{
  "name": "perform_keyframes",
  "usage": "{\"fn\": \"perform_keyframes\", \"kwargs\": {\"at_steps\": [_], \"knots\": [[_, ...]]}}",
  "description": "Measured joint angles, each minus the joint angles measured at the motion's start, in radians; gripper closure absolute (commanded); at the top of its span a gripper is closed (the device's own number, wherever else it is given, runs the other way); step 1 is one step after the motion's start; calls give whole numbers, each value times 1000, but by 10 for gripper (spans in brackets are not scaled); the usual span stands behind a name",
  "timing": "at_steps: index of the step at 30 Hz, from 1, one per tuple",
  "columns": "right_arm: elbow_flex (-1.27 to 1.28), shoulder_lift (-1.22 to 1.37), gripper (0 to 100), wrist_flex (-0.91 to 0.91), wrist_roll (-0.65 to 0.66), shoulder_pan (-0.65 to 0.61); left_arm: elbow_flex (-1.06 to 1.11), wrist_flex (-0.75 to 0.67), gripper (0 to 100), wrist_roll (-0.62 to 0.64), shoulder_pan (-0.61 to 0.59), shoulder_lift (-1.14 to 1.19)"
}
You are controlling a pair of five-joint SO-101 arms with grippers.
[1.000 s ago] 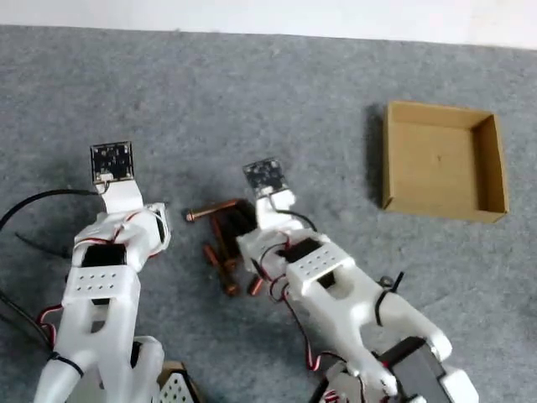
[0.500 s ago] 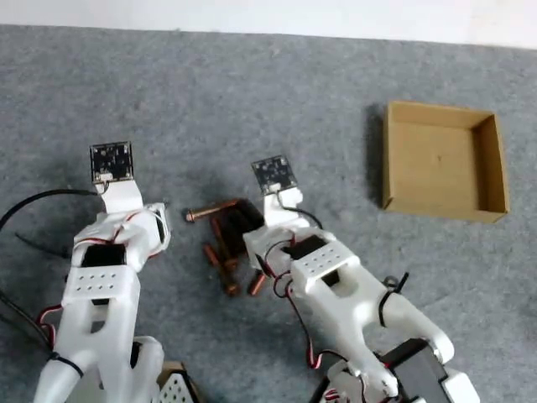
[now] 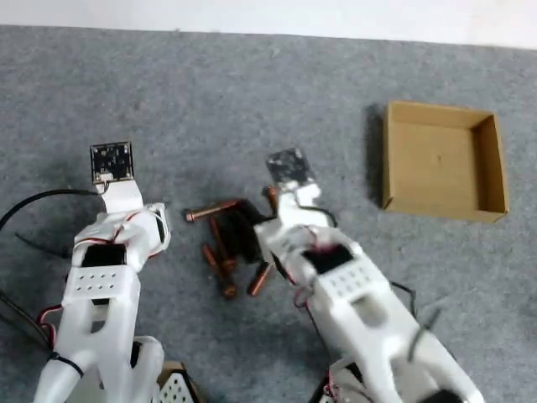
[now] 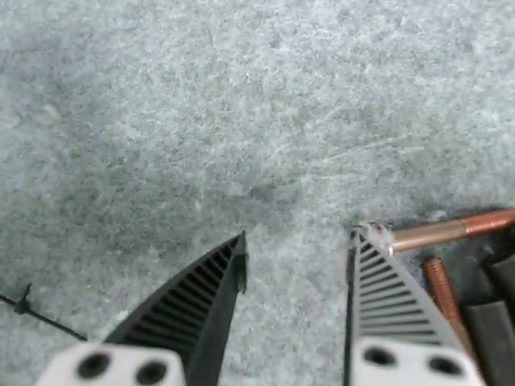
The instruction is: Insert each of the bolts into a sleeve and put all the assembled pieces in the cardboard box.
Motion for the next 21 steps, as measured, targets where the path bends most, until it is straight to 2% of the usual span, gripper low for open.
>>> {"fn": "perform_keyframes", "kwargs": {"at_steps": [6, 10, 13, 15, 18, 21], "knots": [[195, -341, 995, -23, 0, 51, 0, 0, 801, 0, 0, 0], [279, -462, 992, -26, 55, 55, 0, 0, 801, 0, 0, 0], [293, -474, 983, -26, 69, 55, 0, 0, 801, 0, 0, 0], [293, -453, 940, -25, 69, 55, 0, 0, 801, 0, 0, 0], [275, -359, 847, -14, 69, 44, 0, -6, 801, 0, 0, 0], [203, -221, 820, -12, 69, -5, 6, -25, 801, 0, 0, 0]]}}
